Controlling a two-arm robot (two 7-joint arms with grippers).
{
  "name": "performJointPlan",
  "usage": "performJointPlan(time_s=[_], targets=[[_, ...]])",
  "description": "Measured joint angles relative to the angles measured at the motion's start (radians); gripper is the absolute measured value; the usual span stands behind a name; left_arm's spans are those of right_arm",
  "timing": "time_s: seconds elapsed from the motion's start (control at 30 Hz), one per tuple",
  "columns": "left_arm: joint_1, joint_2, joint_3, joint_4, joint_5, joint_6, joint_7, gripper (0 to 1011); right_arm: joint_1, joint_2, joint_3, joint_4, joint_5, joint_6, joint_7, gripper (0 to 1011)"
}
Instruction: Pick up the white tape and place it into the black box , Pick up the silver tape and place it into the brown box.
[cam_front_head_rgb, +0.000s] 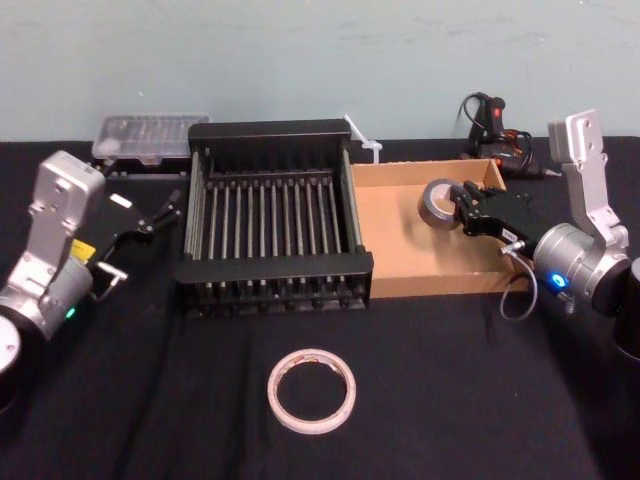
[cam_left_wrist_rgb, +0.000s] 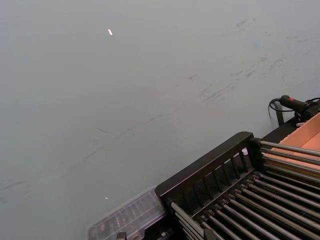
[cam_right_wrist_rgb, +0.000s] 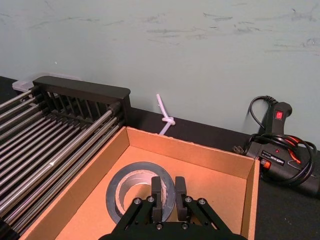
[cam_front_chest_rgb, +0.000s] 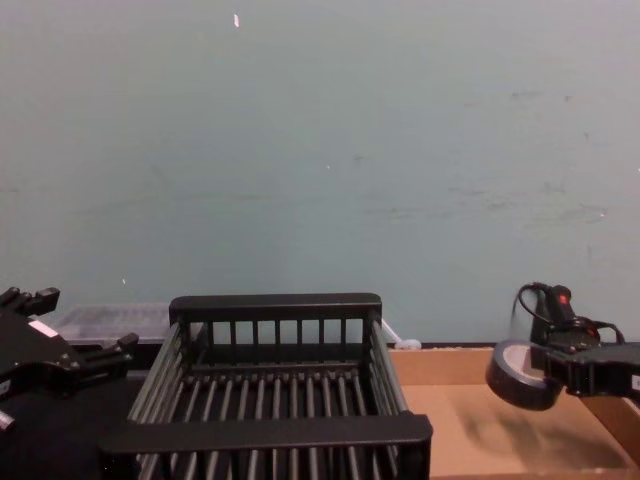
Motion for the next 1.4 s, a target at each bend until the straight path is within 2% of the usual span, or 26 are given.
performJointPlan(time_s=[0.2,0.33,0.6,0.67,0.77,0.8,0.97,1.0,1.13,1.33,1.4], targets=[[0.000,0.000,0.000,0.000,0.000,0.000,0.000,1001,0.000,0.000,0.000,0.000,0.000,0.000,0.000,188],[0.000,0.000,0.000,0.000,0.000,0.000,0.000,1001,0.000,0.000,0.000,0.000,0.000,0.000,0.000,338],[0.000,0.000,0.000,0.000,0.000,0.000,0.000,1001,0.000,0.000,0.000,0.000,0.000,0.000,0.000,557],[0.000,0.000,0.000,0.000,0.000,0.000,0.000,1001,0.000,0.000,0.000,0.000,0.000,0.000,0.000,652],[0.000,0.000,0.000,0.000,0.000,0.000,0.000,1001,0.000,0.000,0.000,0.000,0.000,0.000,0.000,707],[0.000,0.000,0.000,0.000,0.000,0.000,0.000,1001,0.000,0.000,0.000,0.000,0.000,0.000,0.000,774],[0.000,0.000,0.000,0.000,0.000,0.000,0.000,1001,0.000,0.000,0.000,0.000,0.000,0.000,0.000,891],[0.000,0.000,0.000,0.000,0.000,0.000,0.000,1001,0.000,0.000,0.000,0.000,0.000,0.000,0.000,945],[0.000,0.000,0.000,0.000,0.000,0.000,0.000,1001,0.000,0.000,0.000,0.000,0.000,0.000,0.000,1002],[0.000,0.000,0.000,0.000,0.000,0.000,0.000,1001,-0.001,0.000,0.000,-0.002,0.000,0.000,0.001,1002],[0.000,0.000,0.000,0.000,0.000,0.000,0.000,1001,-0.013,0.005,0.003,-0.021,0.002,0.002,0.007,1002]])
